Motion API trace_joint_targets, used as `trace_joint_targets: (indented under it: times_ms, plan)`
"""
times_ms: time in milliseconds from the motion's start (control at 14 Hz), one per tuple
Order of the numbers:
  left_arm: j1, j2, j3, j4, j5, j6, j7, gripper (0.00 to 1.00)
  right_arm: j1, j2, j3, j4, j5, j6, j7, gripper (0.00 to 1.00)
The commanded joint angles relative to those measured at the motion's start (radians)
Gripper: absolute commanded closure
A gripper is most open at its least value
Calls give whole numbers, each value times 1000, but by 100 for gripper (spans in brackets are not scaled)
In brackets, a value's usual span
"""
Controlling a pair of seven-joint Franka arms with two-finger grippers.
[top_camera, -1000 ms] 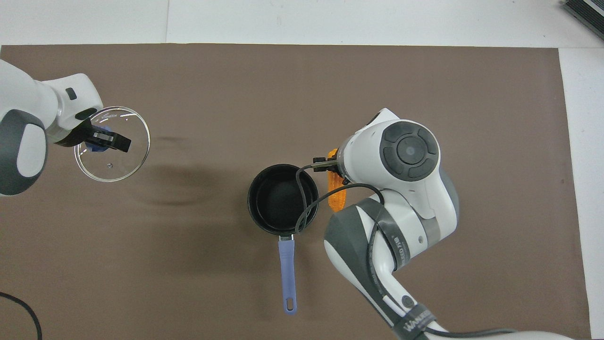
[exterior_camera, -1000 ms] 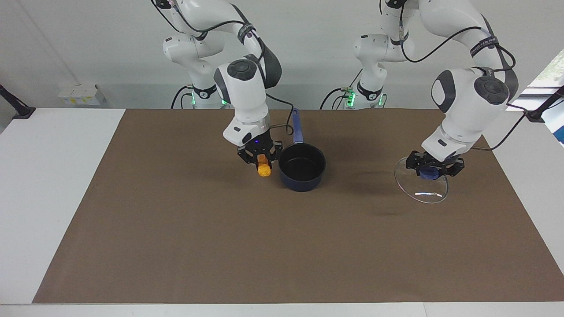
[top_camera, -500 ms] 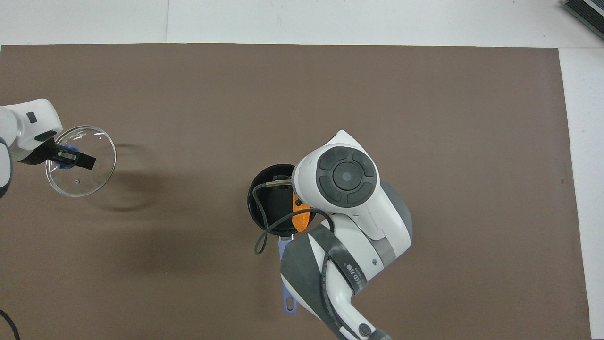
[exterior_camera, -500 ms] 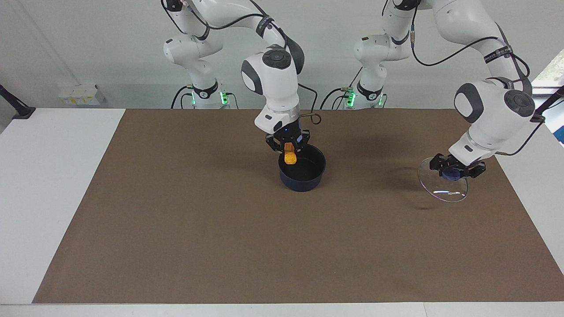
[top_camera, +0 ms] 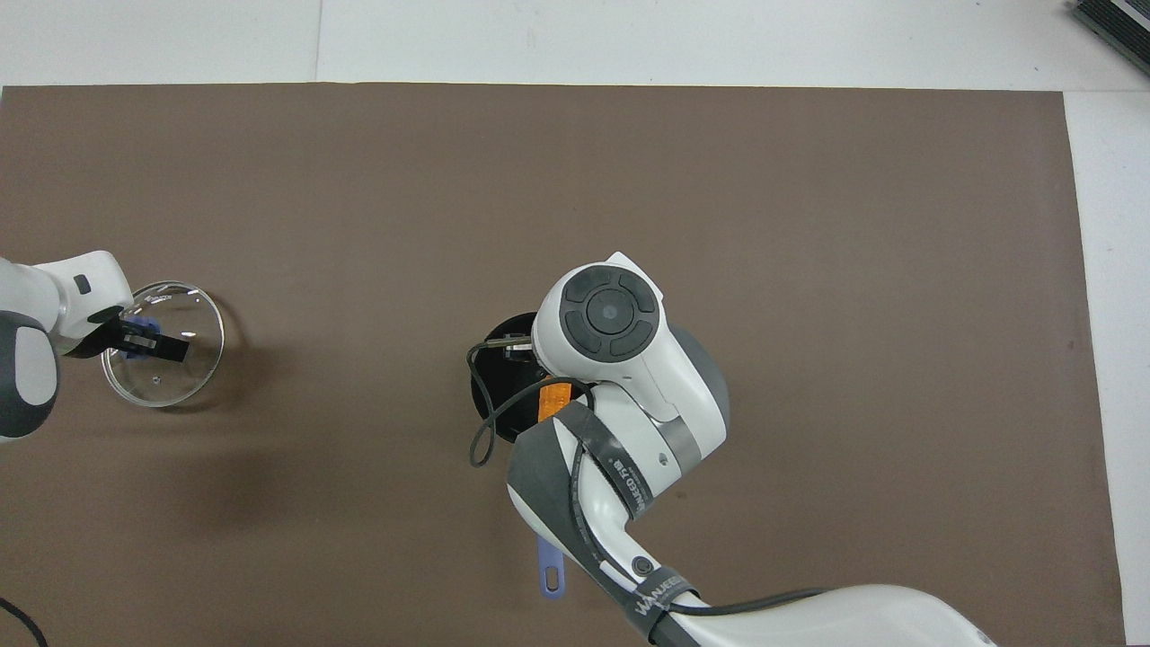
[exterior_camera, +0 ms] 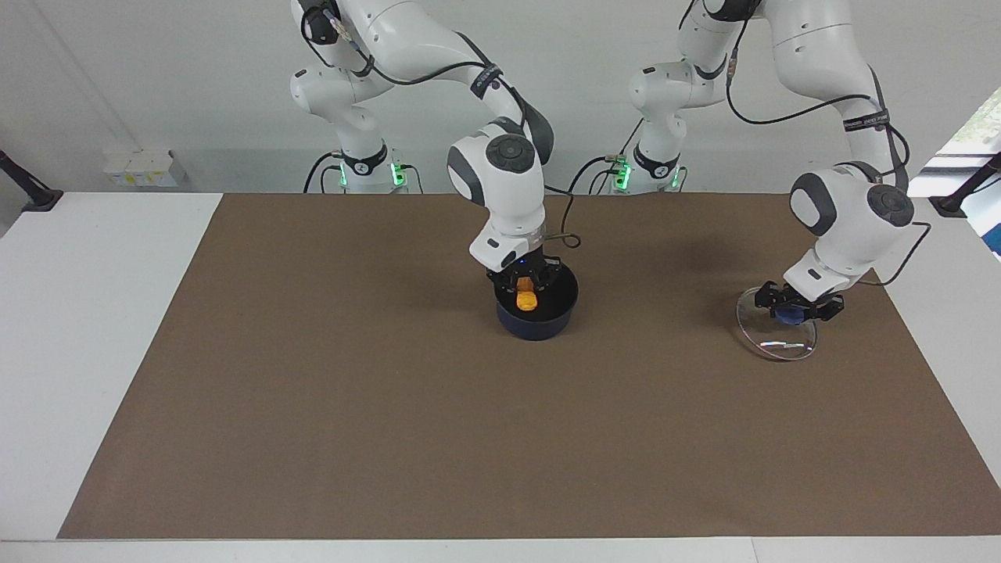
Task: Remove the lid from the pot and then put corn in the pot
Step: 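Lower the corn into the pot while the left gripper sets the lid down, then open the right gripper to release the corn into the pot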
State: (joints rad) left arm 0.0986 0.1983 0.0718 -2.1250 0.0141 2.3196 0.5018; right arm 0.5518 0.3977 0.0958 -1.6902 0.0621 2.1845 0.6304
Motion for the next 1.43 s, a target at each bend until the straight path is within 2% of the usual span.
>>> trace_joint_targets:
  times_ms: [0, 143, 214, 286, 357, 429, 571, 786, 1000, 1357]
  plan:
    - [12, -16, -10, -13, 14, 29, -11, 0, 17, 16, 4, 21, 18, 18, 37, 90]
    - [6, -11, -10, 13, 10, 27, -17, 0, 19, 24, 4, 20, 16, 23, 37, 80]
    - [-2, -16, -10, 29, 6, 24, -23, 0, 14, 29, 4, 20, 15, 31, 31, 70]
    - [-7, -19, -12, 43, 6, 20, -51, 0, 11, 32, 4, 20, 12, 35, 26, 54]
    - [-11, -17, -18, 69, 6, 3, -87, 0, 10, 33, 4, 20, 12, 37, 25, 45]
    - [-31, -16, -18, 98, 6, -17, -119, 0, 7, 33, 4, 20, 8, 37, 23, 30]
    - [-72, -17, -18, 160, 6, -78, -233, 0, 2, 36, 4, 26, -1, 54, 25, 18]
    - [-138, -13, -18, 307, 6, -250, -423, 0, 16, 21, 1, 30, 2, 52, 40, 10]
    - [-152, -28, -24, 384, -5, -353, -444, 0, -30, -89, -7, 20, -1, -15, 37, 6]
    - [-146, -39, -21, 592, -63, -624, -454, 0, -171, -253, -7, -32, -5, -106, 20, 0]
